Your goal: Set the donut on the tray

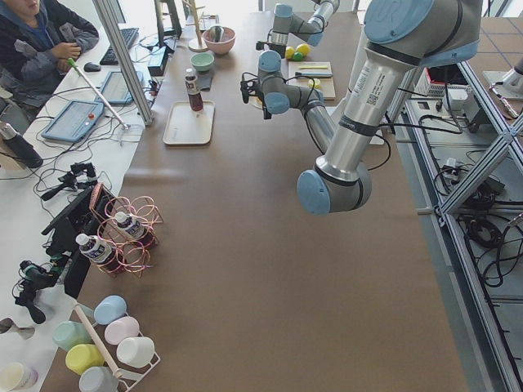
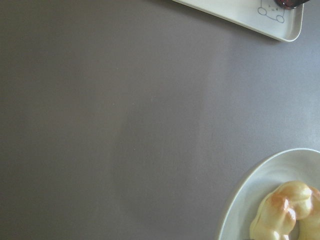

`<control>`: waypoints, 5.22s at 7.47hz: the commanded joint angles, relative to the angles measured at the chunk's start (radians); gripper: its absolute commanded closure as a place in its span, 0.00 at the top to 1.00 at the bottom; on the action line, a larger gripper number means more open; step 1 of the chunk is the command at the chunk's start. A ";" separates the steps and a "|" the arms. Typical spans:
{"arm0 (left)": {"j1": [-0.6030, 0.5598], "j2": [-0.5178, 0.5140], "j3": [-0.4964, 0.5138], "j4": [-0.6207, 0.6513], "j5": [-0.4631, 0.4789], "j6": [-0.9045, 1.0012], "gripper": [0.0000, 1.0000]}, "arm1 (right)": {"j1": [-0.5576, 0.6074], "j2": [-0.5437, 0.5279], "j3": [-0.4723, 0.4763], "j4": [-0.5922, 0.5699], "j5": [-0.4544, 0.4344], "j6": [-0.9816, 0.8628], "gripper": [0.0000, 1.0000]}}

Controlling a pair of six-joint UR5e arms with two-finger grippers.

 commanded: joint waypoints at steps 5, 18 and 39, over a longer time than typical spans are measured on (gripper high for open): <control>0.024 0.011 0.000 0.001 0.015 -0.003 0.69 | 0.005 0.078 -0.007 -0.078 -0.027 0.018 0.00; 0.024 0.006 0.012 0.001 0.015 -0.060 0.00 | 0.047 0.124 0.001 -0.144 -0.016 0.018 1.00; -0.150 -0.434 0.946 -0.426 0.234 -0.465 0.40 | 0.365 -0.367 -0.022 0.021 0.172 -0.516 1.00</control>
